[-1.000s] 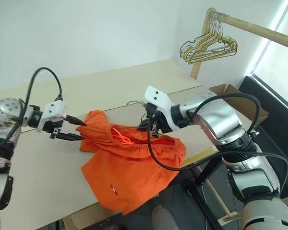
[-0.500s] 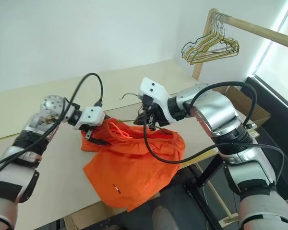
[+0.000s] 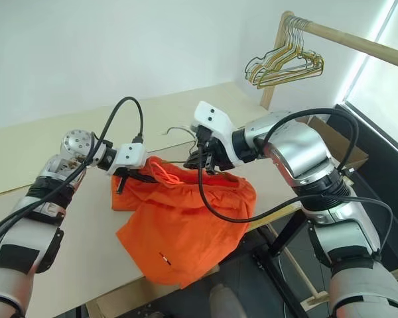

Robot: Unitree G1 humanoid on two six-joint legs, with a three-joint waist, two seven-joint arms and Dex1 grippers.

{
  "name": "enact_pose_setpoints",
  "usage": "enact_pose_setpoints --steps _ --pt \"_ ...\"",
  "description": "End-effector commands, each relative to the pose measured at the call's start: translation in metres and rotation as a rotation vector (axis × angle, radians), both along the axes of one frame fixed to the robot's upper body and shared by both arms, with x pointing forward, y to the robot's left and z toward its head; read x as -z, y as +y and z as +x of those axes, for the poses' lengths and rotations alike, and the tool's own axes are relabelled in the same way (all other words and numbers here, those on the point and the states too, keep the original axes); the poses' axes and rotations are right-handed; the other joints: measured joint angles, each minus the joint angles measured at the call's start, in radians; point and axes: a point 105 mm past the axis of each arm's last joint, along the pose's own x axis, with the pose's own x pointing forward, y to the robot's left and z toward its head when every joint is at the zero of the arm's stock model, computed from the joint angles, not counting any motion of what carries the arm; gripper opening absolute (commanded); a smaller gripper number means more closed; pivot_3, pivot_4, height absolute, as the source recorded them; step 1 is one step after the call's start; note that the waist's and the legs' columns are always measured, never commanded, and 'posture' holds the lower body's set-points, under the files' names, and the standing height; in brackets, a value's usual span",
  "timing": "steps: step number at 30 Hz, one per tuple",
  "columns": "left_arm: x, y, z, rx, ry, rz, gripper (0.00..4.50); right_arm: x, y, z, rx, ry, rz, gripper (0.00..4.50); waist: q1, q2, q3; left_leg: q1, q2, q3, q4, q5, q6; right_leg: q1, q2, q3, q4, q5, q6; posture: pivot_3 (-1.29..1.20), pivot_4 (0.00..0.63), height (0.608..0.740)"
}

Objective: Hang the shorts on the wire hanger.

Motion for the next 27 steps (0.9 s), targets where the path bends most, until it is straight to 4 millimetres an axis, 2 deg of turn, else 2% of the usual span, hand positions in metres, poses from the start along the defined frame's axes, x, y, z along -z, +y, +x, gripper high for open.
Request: enact_pose_setpoints --steps 1,6,8,13,15,20,23,27 --pt "-0.022 0.001 0.002 -0.007 -0.035 -0.059 0.0 -0.017 -0.01 0.0 0.027 -0.078 0.028 1.92 0.0 0.0 0.0 0.0 0.0 0.0 0.0 0.0 0.0 0.0 0.0 0.0 0.0 0.0 0.0 -0.29 0.0 0.74" --pt "-0.019 0.006 0.002 -0.031 -0.029 -0.052 0.0 -0.033 -0.044 -0.009 0.078 -0.107 0.024 3.79 0.006 0.0 0.0 -0.001 0.0 0.0 0.0 0.0 0.0 0.0 0.0 0.0 0.0 0.0 0.0 -0.28 0.0 0.74" --pt "-0.02 0.007 0.002 -0.036 -0.025 -0.056 0.0 -0.029 -0.058 -0.018 0.079 -0.117 -0.022 4.48 0.008 0.0 0.0 -0.001 0.0 0.0 0.0 0.0 0.0 0.0 -0.001 0.0 -0.001 0.0 0.0 -0.27 0.0 0.74" --pt "-0.022 0.006 0.002 -0.043 -0.034 -0.063 0.0 0.014 -0.075 -0.025 0.119 -0.072 -0.185 4.48 0.004 0.0 0.0 0.001 0.0 0.0 0.0 0.0 0.0 0.001 0.0 0.0 -0.001 0.0 0.0 -0.27 0.0 0.74" --pt "-0.022 0.007 0.003 -0.044 -0.038 -0.06 0.0 0.029 -0.08 -0.018 0.153 -0.077 -0.246 4.48 0.002 0.0 0.0 0.002 0.0 0.001 0.0 0.0 0.0 0.002 0.0 0.001 -0.002 0.0 0.0 -0.27 0.0 0.74" --pt "-0.024 0.006 0.003 -0.044 -0.044 -0.063 0.0 0.05 -0.082 -0.001 0.207 -0.061 -0.289 4.48 0.003 0.0 0.0 0.002 0.0 0.002 0.0 0.0 0.0 0.001 0.0 0.002 -0.001 -0.001 0.001 -0.26 0.0 0.74" --pt "-0.026 0.006 0.003 -0.042 -0.044 -0.066 0.0 0.053 -0.078 0.005 0.21 -0.061 -0.291 3.85 0.005 0.0 0.0 0.001 0.0 0.002 0.0 0.0 0.0 0.001 0.0 0.002 -0.001 -0.001 0.001 -0.26 0.0 0.74" --pt "-0.025 0.007 0.002 -0.04 -0.043 -0.064 0.0 0.053 -0.075 0.006 0.186 -0.059 -0.296 2.45 0.007 0.0 0.0 0.001 0.0 0.001 0.0 0.0 0.0 0.001 0.0 0.002 -0.001 -0.001 0.001 -0.26 0.0 0.74"
